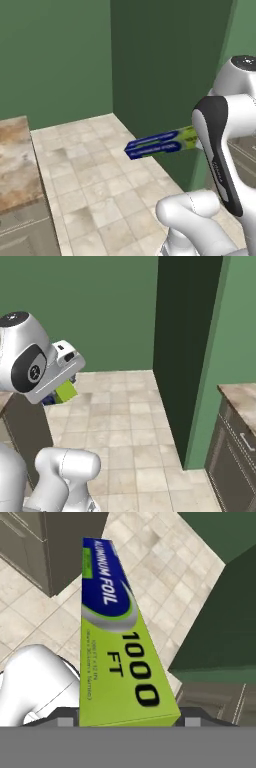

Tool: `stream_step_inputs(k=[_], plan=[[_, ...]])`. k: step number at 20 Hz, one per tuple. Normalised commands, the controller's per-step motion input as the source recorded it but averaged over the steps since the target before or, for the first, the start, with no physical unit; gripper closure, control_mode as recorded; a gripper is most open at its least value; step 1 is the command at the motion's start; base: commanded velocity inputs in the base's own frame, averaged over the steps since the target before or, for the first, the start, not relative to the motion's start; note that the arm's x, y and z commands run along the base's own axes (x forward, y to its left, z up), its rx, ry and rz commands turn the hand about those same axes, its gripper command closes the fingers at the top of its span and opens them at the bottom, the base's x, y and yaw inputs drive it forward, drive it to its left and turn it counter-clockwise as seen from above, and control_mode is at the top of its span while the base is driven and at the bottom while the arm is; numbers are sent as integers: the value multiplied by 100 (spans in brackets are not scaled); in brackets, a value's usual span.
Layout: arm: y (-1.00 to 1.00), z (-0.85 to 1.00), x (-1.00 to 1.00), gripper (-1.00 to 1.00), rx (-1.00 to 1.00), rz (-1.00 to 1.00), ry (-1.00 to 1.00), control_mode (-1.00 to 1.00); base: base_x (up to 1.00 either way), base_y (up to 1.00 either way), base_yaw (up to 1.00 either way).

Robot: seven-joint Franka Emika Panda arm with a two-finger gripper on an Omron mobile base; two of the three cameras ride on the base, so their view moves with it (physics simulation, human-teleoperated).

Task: Retrieve the tupperware and aluminum foil from the cabinet and place them on the dining counter near the plate with carrot and squash to prepare for storing leftovers.

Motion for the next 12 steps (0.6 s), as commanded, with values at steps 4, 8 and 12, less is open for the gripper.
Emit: stream_step_inputs(k=[4,8,12], plan=[[0,0,0,100,0,0,0,100,100,0,1],[0,0,0,100,0,0,0,100,100,0,9],[0,0,0,100,0,0,0,100,100,0,17]])
